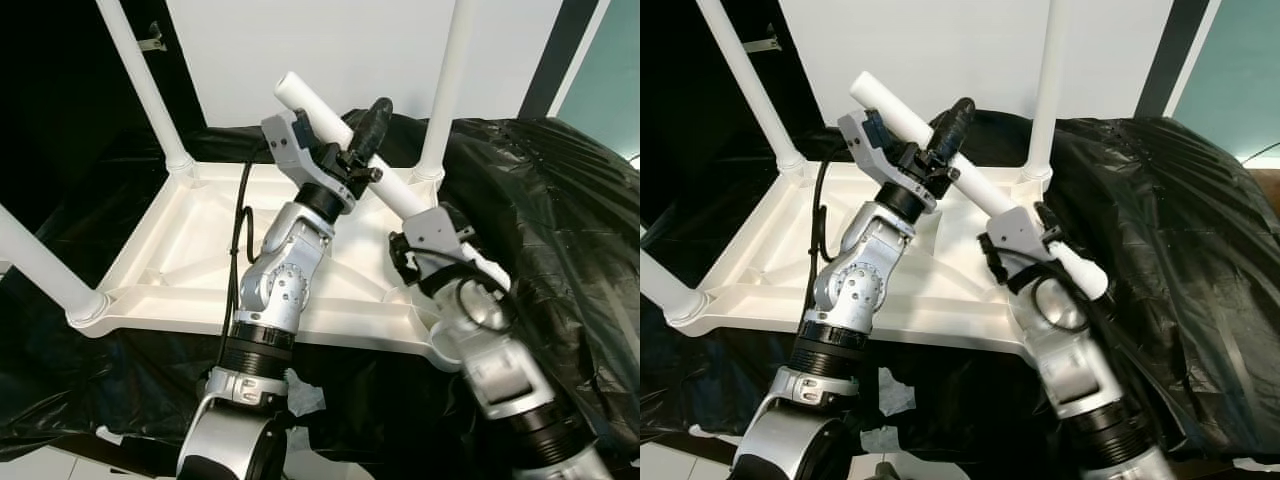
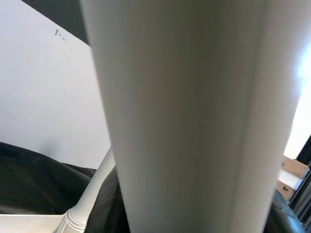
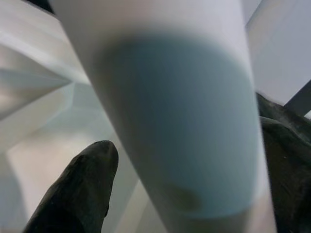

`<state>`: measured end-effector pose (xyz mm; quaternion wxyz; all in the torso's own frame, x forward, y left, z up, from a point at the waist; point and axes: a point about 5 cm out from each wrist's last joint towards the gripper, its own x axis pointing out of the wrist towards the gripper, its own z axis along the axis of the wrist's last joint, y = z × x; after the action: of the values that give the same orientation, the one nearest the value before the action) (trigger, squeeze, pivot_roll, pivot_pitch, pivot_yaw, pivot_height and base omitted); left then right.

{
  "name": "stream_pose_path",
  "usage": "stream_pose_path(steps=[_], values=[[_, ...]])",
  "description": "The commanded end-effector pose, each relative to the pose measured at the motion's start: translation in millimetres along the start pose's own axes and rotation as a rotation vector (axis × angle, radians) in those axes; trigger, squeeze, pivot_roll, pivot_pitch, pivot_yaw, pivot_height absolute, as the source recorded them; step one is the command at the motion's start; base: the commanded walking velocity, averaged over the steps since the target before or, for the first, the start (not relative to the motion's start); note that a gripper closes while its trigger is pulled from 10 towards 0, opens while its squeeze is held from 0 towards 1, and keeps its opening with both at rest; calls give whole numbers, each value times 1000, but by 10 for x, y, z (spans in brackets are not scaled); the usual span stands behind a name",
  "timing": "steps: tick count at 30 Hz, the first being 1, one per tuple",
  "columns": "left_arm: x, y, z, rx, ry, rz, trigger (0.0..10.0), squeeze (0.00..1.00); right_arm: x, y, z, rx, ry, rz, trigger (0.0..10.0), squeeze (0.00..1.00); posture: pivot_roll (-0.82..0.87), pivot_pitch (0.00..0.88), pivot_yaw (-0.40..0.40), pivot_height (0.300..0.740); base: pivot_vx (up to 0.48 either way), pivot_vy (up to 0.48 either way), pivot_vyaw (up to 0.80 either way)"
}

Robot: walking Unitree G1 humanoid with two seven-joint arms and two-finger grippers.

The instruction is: Building children table

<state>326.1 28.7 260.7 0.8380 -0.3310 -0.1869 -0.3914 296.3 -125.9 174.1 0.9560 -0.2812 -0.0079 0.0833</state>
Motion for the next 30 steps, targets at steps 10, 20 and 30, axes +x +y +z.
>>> stream_pose_path(steps=[10,20,30], values=[[5,-93,-77,-29,-3,-81,0,0,-152,-294,-396,-75,176,289,10000,0,-108,0,42,740,0,0,0],[9,-90,-64,-16,0,-79,0,0,-188,-276,-348,-95,158,358,0,0,-101,0,46,740,0,0,0],[7,-130,26,-88,-50,-106,10000,1000,-190,-328,-284,-66,155,259,0,0,-107,0,55,740,0,0,0]])
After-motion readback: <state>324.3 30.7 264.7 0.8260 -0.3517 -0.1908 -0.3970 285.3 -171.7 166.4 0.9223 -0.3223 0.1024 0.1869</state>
